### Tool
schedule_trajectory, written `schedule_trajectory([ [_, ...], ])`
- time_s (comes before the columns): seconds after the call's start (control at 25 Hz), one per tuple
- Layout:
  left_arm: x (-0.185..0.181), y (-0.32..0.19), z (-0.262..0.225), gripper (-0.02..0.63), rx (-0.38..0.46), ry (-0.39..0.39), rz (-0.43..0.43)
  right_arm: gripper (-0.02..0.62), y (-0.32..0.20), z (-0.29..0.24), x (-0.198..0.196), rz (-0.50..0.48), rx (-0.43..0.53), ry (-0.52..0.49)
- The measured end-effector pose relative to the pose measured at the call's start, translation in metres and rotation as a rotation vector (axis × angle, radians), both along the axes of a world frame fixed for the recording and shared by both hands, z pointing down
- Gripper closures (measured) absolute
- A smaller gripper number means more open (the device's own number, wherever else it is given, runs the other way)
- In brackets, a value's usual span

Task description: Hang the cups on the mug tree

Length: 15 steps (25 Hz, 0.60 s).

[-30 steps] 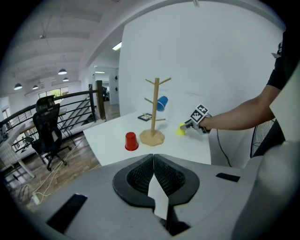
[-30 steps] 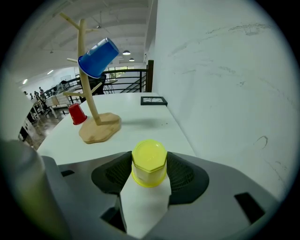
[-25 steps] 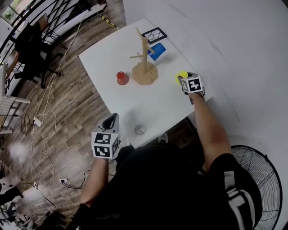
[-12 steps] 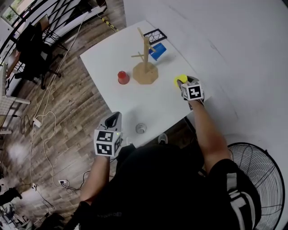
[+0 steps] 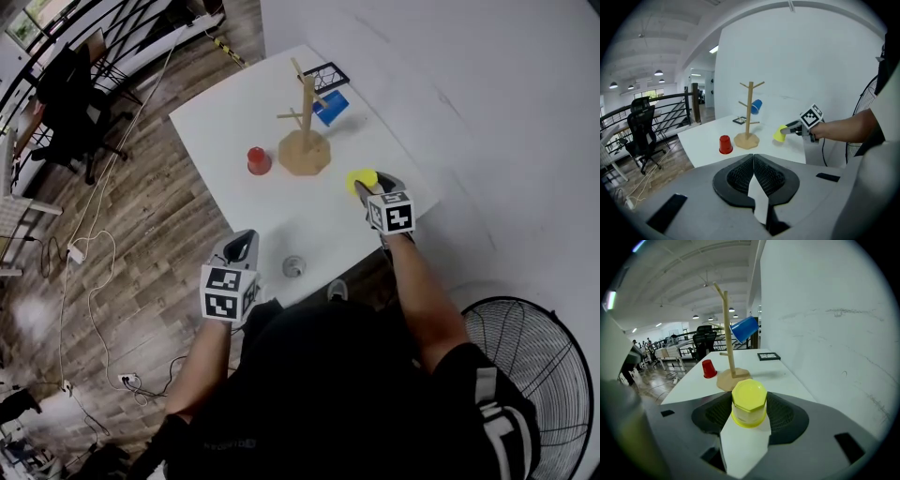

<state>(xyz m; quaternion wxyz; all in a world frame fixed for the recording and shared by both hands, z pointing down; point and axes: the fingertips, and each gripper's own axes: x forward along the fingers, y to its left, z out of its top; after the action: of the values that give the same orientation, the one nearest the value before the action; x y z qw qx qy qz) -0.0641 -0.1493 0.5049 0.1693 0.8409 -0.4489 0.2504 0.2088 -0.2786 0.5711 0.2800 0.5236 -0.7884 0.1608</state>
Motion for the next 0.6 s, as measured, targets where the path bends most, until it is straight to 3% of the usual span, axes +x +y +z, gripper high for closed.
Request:
schedule_trajectory([
  [0.32, 0.000, 0.000, -0.001, 0.589, 0.004, -0.001, 0.004, 0.370, -0.003, -0.057, -0.032, -0.041, 0.118, -0.084],
  [0.6, -0.006, -0.001, 0.000, 0.591, 0.005, -0.004, -0.007, 0.370, -0.010, -0.143, -0.062, -0.109, 0.300, -0.136],
])
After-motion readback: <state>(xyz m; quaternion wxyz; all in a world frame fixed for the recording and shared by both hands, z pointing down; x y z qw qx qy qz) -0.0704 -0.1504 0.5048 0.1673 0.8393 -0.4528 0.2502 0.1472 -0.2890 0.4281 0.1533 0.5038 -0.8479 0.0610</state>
